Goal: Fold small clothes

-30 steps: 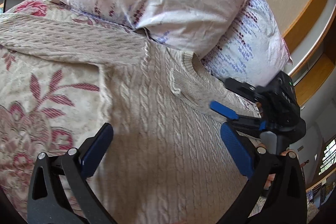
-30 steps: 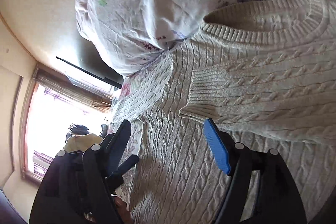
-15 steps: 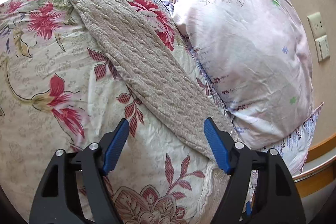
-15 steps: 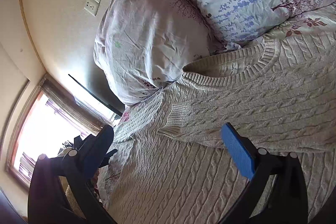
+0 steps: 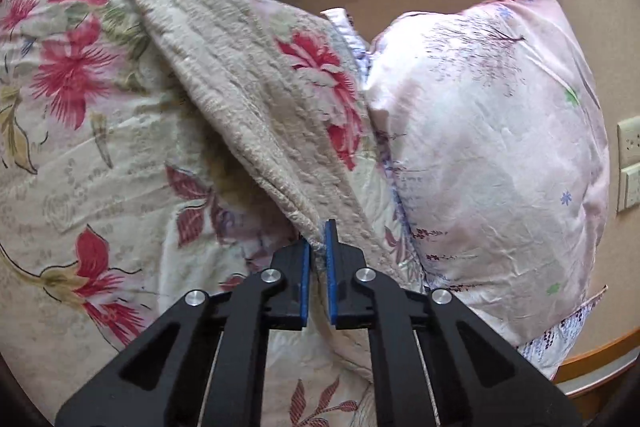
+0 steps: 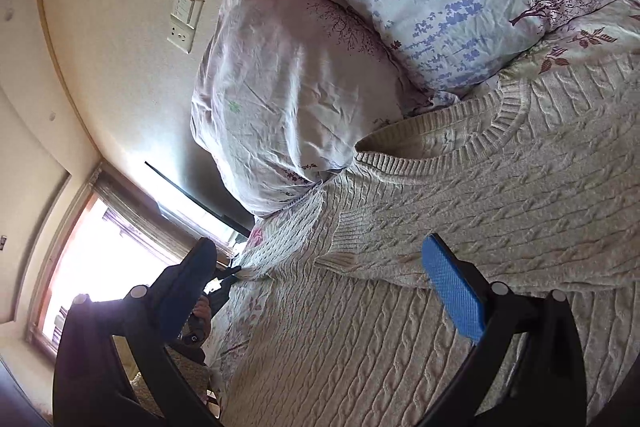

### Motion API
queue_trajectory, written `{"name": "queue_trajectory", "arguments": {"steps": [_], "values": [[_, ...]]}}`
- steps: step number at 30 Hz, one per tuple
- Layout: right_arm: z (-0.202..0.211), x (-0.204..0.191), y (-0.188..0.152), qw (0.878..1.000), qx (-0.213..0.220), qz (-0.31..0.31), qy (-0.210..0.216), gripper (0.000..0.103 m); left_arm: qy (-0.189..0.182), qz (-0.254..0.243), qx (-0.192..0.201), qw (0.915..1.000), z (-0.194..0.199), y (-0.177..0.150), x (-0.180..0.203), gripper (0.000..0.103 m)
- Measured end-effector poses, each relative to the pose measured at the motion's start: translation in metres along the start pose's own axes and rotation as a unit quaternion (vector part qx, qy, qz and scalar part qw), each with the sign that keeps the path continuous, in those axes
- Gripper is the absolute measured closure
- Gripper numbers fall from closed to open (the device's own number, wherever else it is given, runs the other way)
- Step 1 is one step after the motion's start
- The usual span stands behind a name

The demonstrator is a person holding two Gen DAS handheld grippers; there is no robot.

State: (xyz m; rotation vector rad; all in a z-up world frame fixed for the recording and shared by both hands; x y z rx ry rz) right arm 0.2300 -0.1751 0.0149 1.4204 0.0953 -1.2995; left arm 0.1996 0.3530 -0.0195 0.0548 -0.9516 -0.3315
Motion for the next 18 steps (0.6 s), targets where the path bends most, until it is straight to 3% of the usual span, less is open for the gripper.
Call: {"name": "queue_trajectory", "arguments": {"steps": [2,5,8,10,14,16,18], "values": [[0.003,-0.001,0.002,1.0,0.007,0.001,0.004,0.001,-0.039,-0.055,-0.003,0.9977,0.006,-0.015,0.041,0.097],[0.007,-0.002,0.005,1.0,0.016,0.007,0.001,0.001,-0.105,-0.14,-0.026,0.9842,0.013,-0.059,0.108,0.098],[0.011,-0.002,0.008,1.0,0.025,0.013,-0.007,0.001,-0.162,-0.23,-0.076,0.9566,0.006,-0.13,0.163,0.098],[0.014,0.0,0.011,0.999,0.031,0.018,-0.015,0.001,-0.174,-0.284,-0.119,0.9353,-0.008,-0.183,0.183,0.098],[0.019,0.004,0.015,0.998,0.04,0.027,-0.034,0.001,-0.126,-0.369,-0.195,0.8999,-0.054,-0.268,0.176,0.097],[0.019,0.006,0.016,0.998,0.037,0.038,-0.045,0.001,-0.083,-0.394,-0.227,0.887,-0.077,-0.295,0.156,0.096],[0.016,0.007,0.015,0.997,0.03,0.044,-0.055,0.001,-0.044,-0.412,-0.249,0.8757,-0.089,-0.31,0.139,0.086]]}}
Point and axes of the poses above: each gripper's, at about its wrist camera, not at the fingertips, and z roughly against the way its jaws point, x to its right, y to its top, the point moved 6 cm from there along -z, roughly the way its jaws point, and after that the axes turned 6 degrees about z, right-handed, at the moved point
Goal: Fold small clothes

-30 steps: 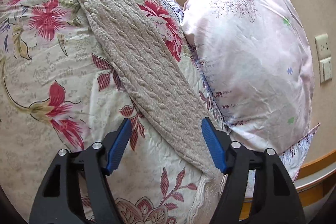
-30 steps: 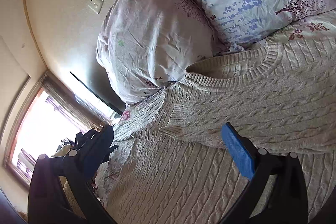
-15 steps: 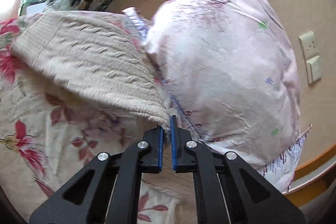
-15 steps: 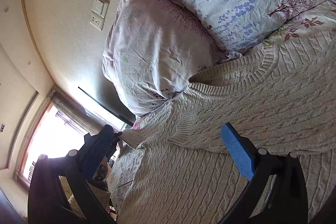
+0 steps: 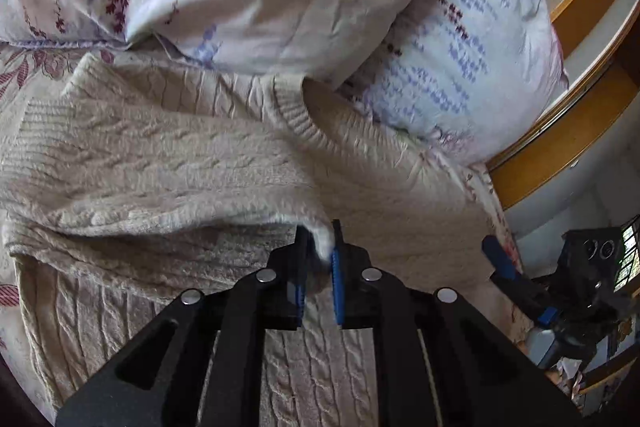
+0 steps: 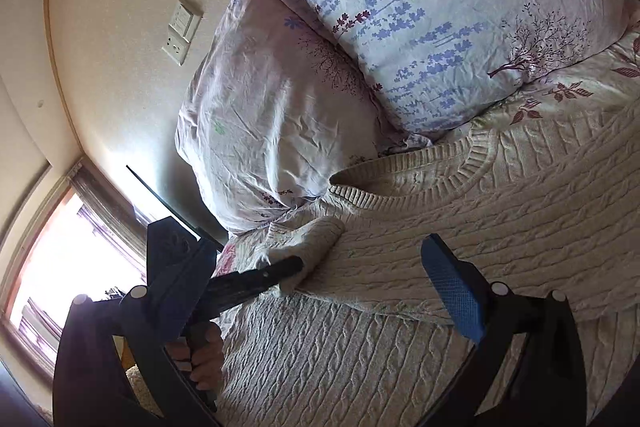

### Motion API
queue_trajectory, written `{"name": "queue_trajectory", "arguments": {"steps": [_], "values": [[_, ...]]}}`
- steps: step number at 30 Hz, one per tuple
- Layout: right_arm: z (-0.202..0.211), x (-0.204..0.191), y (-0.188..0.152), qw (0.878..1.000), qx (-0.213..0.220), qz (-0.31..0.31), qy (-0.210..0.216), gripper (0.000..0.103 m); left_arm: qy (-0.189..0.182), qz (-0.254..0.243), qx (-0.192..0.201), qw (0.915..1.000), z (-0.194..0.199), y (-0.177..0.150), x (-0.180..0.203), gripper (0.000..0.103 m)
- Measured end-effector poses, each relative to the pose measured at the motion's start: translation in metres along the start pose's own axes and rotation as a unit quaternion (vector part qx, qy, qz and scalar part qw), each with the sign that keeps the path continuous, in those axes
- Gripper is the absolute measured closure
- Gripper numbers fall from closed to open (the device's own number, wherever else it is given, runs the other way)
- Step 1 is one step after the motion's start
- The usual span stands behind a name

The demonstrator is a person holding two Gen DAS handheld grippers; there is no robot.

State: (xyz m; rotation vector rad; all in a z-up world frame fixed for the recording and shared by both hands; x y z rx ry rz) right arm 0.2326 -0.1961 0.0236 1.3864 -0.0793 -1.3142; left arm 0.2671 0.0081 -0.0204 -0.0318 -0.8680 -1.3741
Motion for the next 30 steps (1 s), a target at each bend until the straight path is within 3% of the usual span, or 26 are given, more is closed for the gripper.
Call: {"name": "queue_trajectory", "arguments": {"steps": [2,4,5,6,10,15,17,23,27,28,30], "values": [[-0.003,-0.001,-0.003,1.0,-0.009,0.002,-0.001,0.001,-0.008,-0.004,-0.005,0.9999,0.0,-0.007,-0.002,0.079],[-0.005,-0.003,-0.005,1.0,-0.014,0.021,-0.016,0.001,-0.018,-0.011,0.006,0.9998,0.017,-0.009,-0.003,0.051],[-0.006,-0.006,-0.006,0.999,-0.015,0.035,-0.025,0.001,-0.015,-0.016,0.022,0.9995,0.03,-0.009,-0.005,0.032],[-0.006,-0.01,-0.008,0.998,-0.017,0.052,-0.036,0.001,-0.005,-0.024,0.043,0.9988,0.045,-0.009,-0.007,0.025],[-0.024,-0.048,-0.018,0.985,-0.062,0.148,-0.059,0.01,0.053,-0.056,0.095,0.9925,0.098,-0.01,-0.031,0.025],[-0.089,-0.115,-0.039,0.948,-0.156,0.273,-0.046,0.033,0.103,-0.027,0.12,0.987,0.143,-0.023,-0.078,0.025],[-0.121,-0.135,-0.046,0.935,-0.181,0.304,-0.039,0.037,0.11,-0.01,0.13,0.9853,0.159,-0.031,-0.092,0.025],[-0.209,-0.181,-0.087,0.898,-0.238,0.369,-0.028,0.039,0.123,0.013,0.152,0.9807,0.195,-0.055,-0.116,0.023],[-0.243,-0.196,-0.112,0.874,-0.256,0.408,-0.055,0.039,0.121,0.026,0.161,0.9791,0.207,-0.06,-0.125,0.022],[-0.251,-0.196,-0.117,0.868,-0.261,0.417,-0.07,0.043,0.12,0.029,0.162,0.9791,0.209,-0.06,-0.127,0.021],[-0.262,-0.189,-0.122,0.858,-0.269,0.424,-0.106,0.084,0.116,0.033,0.16,0.9797,0.209,-0.06,-0.129,0.021]]}}
Point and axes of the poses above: each gripper's, at about its wrist camera, not at the fingertips, and z roughly against the way its jaws point, x to its right, y to its top, the point moved 6 cm from there along -z, roughly the way its jaws point, and after that the axes turned 6 degrees about z, right-handed, at the moved point
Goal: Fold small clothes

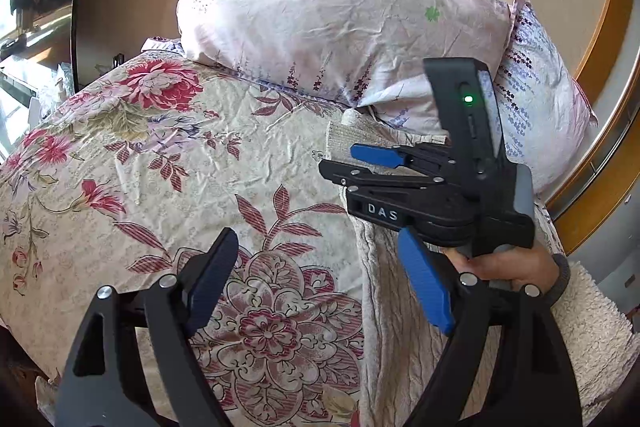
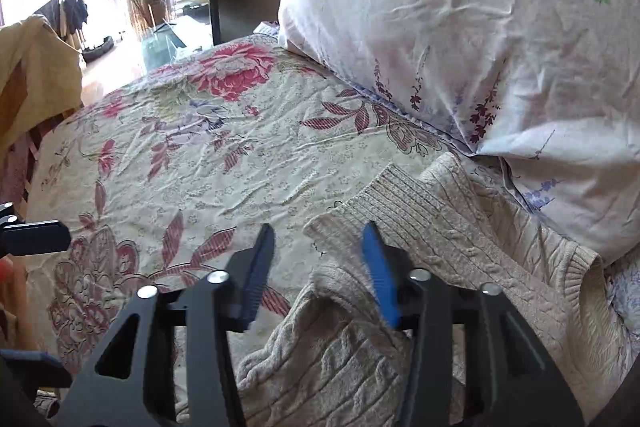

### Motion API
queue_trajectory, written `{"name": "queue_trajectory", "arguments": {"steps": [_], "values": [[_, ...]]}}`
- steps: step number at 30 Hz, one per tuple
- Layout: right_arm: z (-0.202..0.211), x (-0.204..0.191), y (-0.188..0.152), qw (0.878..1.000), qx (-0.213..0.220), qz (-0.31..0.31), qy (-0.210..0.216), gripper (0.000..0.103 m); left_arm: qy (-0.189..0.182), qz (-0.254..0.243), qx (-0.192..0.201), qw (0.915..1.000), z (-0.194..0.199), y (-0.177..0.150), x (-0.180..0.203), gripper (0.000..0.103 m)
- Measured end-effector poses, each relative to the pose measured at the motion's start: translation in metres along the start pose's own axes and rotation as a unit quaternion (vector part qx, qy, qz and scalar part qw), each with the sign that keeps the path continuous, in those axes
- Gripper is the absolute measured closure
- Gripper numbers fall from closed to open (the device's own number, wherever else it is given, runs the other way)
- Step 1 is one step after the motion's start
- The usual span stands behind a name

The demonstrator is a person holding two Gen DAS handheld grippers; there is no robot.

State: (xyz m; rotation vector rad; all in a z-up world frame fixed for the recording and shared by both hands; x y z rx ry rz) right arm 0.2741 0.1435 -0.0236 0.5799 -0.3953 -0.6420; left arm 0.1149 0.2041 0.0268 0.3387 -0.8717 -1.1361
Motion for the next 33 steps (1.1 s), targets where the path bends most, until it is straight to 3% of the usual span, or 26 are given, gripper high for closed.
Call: {"name": "queue_trajectory", "arguments": {"steps": [3,6,8,13,18,22,26,27,28,29,30,33], "values": [[0.009,0.025,-0.004,0.997,0.022,-0.068,0.02,0.097,-0.002,0.001,-0.004,1.0,-0.002,-0.002,-0.001,0.021],[0.045,0.067,-0.012,0.986,0.072,-0.151,0.02,0.098,-0.003,0.002,-0.007,1.0,-0.005,-0.003,-0.002,0.021],[0.076,0.101,-0.026,0.971,0.109,-0.21,0.015,0.098,-0.008,0.003,-0.011,0.9999,-0.008,-0.004,-0.002,0.02],[0.165,0.189,-0.106,0.918,0.189,-0.346,-0.039,0.098,-0.017,-0.01,-0.023,0.9995,-0.021,-0.006,0.006,0.019],[0.215,0.242,-0.231,0.851,0.196,-0.475,-0.112,0.098,-0.017,-0.043,-0.04,0.9981,-0.042,-0.005,0.025,0.018],[0.191,0.257,-0.302,0.813,0.138,-0.559,-0.086,0.098,0.001,-0.085,-0.05,0.9951,-0.064,0.0,0.042,0.017],[0.178,0.256,-0.318,0.786,0.131,-0.604,-0.016,0.097,0.024,-0.117,-0.067,0.9906,-0.085,0.003,0.05,0.017],[0.178,0.256,-0.32,0.778,0.132,-0.614,-0.001,0.089,0.028,-0.122,-0.071,0.9895,-0.089,0.004,0.05,0.017],[0.178,0.257,-0.319,0.774,0.13,-0.619,0.009,0.081,0.036,-0.124,-0.075,0.9888,-0.092,0.004,0.049,0.017],[0.177,0.257,-0.318,0.773,0.128,-0.621,0.012,0.062,0.039,-0.126,-0.078,0.9882,-0.096,0.004,0.049,0.017],[0.178,0.257,-0.317,0.773,0.129,-0.621,0.01,0.056,0.042,-0.128,-0.08,0.9876,-0.098,0.005,0.048,0.017],[0.173,0.259,-0.308,0.784,0.126,-0.608,0.011,0.057,0.061,-0.137,-0.083,0.9852,-0.107,0.008,0.044,0.017]]}}
Point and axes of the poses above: each gripper's, at about its wrist camera, not at the fingertips, and z roughly against the way its jaws point, x to its right, y to its top, the point moved 6 cm from there along -z, roughly the way its jaws point, and after that the axes turned 6 degrees about z, right-handed, at the moved point
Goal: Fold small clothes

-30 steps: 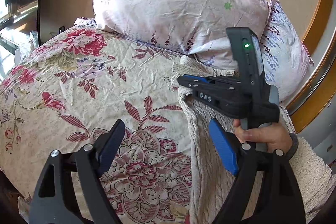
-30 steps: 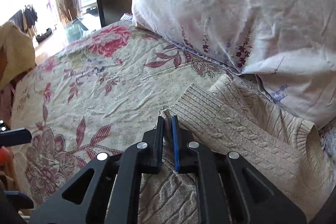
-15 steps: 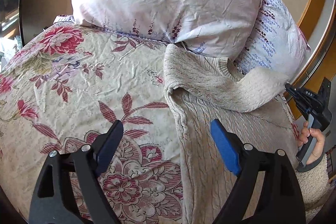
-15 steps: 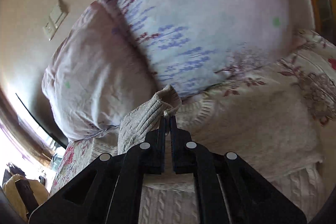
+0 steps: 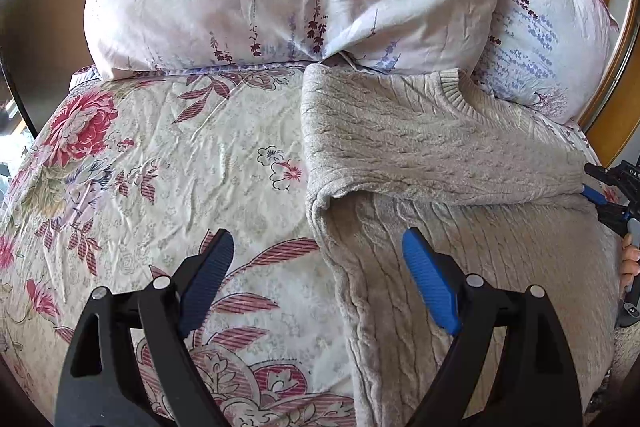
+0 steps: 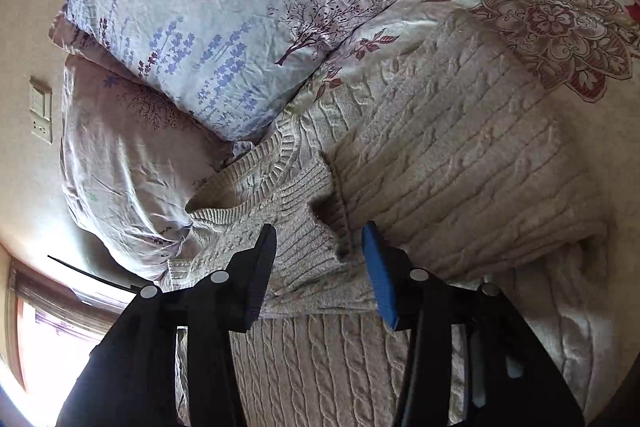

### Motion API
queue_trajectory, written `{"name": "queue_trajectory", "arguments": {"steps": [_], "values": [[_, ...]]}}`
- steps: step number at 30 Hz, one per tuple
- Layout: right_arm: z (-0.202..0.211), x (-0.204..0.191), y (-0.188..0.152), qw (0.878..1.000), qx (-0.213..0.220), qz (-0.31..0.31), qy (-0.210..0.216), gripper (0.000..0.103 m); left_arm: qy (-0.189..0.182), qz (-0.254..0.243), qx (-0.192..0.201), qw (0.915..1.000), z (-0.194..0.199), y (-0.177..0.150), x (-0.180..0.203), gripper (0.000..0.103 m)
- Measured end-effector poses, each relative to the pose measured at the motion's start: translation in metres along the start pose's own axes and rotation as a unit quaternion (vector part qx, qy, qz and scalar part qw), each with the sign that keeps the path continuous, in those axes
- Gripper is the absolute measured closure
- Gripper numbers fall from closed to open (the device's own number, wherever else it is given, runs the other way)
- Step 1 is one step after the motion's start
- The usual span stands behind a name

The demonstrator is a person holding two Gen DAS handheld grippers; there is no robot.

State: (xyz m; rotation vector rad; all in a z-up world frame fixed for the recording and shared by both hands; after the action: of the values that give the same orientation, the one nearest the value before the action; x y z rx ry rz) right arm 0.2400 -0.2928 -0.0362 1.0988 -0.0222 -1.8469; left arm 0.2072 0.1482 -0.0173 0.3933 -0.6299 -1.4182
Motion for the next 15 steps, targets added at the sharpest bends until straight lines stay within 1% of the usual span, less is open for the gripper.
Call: {"name": "queue_trajectory", "arguments": {"steps": [2,3,4,5,6,7,8,9,11,13,14,15], "values": [[-0.009,-0.006,0.001,1.0,-0.01,0.02,-0.007,0.058,0.007,-0.006,-0.006,0.9999,-0.007,0.002,0.0,0.018],[-0.014,-0.008,0.002,0.999,-0.016,0.029,-0.016,0.065,0.009,-0.01,-0.008,0.9999,-0.01,0.003,0.002,0.022],[-0.017,-0.009,0.002,0.999,-0.018,0.036,-0.023,0.07,0.01,-0.014,-0.011,0.9998,-0.013,0.004,0.004,0.024],[-0.021,-0.012,0.002,0.998,-0.021,0.045,-0.025,0.085,0.012,-0.019,-0.014,0.9996,-0.016,0.005,0.006,0.026],[-0.023,-0.014,0.003,0.998,-0.025,0.052,-0.019,0.092,0.016,-0.025,-0.015,0.9995,-0.019,0.006,0.008,0.031],[-0.021,-0.015,0.003,0.998,-0.02,0.055,-0.017,0.092,0.021,-0.029,-0.016,0.9992,-0.022,0.007,0.01,0.034],[-0.017,-0.017,0.006,0.998,-0.009,0.06,-0.018,0.093,0.025,-0.033,-0.018,0.999,-0.026,0.008,0.012,0.038],[-0.011,-0.018,0.008,0.998,0.003,0.065,-0.018,0.093,0.03,-0.034,-0.018,0.9988,-0.029,0.01,0.013,0.04],[0.005,-0.018,0.015,0.997,0.033,0.064,-0.015,0.094,0.035,-0.029,-0.013,0.9989,-0.032,0.014,0.013,0.041],[0.02,-0.012,0.021,0.996,0.06,0.058,-0.031,0.094,0.034,-0.02,-0.014,0.9991,-0.034,0.017,0.011,0.042],[0.024,-0.005,0.021,0.995,0.065,0.055,-0.046,0.094,0.034,-0.018,-0.014,0.9992,-0.035,0.017,0.011,0.042],[0.023,0.003,0.019,0.995,0.061,0.05,-0.06,0.094,0.035,-0.017,-0.013,0.9991,-0.036,0.018,0.011,0.042]]}}
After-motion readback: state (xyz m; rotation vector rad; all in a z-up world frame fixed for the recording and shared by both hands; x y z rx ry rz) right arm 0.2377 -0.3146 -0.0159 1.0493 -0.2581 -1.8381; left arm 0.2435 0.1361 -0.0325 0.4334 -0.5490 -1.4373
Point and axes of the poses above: each gripper's, at about its wrist camera, not at the fingertips, and z roughly against the way its jaws point, x to its right, y to its top, the point moved 6 cm from there along -z, roughly the way its jaws point, and after that the axes turned 6 degrees about z, right-handed, at the moved point
